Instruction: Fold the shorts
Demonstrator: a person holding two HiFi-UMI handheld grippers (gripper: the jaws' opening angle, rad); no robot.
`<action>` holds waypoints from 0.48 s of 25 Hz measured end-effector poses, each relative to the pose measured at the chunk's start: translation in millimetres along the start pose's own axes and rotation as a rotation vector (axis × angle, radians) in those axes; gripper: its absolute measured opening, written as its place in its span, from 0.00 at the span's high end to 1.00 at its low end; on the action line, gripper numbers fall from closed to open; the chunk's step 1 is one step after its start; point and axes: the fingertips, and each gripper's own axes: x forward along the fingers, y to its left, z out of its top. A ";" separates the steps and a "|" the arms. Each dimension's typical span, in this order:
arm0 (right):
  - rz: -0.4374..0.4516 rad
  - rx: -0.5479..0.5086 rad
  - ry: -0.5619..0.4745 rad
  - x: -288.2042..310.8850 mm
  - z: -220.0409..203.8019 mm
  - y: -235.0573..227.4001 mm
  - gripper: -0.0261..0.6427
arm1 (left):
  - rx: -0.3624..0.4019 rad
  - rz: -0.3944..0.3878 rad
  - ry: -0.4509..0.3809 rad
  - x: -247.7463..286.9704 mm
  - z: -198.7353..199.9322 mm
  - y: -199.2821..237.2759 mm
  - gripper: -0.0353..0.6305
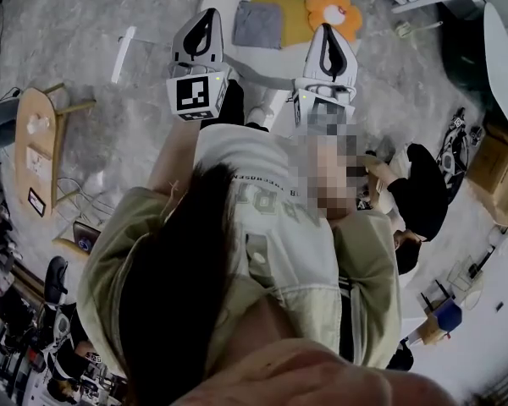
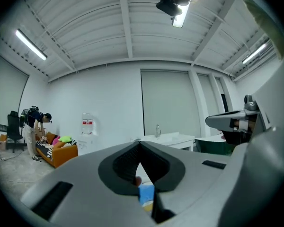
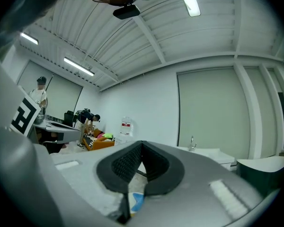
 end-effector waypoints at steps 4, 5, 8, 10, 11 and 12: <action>-0.014 0.011 -0.010 -0.2 1.7 -5.2 0.96 | 0.001 -0.012 -0.012 2.5 3.0 -0.5 0.93; -0.014 0.008 -0.012 -0.2 2.2 -5.1 0.96 | 0.000 -0.012 -0.014 2.8 3.3 -0.4 0.94; 0.009 -0.008 -0.004 2.7 2.1 -1.7 0.96 | 0.003 -0.013 -0.020 4.5 4.7 -0.8 0.94; 0.029 -0.004 0.013 6.8 -1.6 0.9 0.96 | 0.004 -0.016 -0.022 6.3 5.0 -2.4 0.94; 0.029 -0.008 0.018 8.5 -2.6 1.4 0.96 | 0.004 -0.016 -0.021 6.9 4.7 -3.1 0.94; 0.026 -0.019 0.019 9.7 -2.4 1.8 0.96 | 0.004 -0.017 -0.020 7.2 4.6 -3.8 0.94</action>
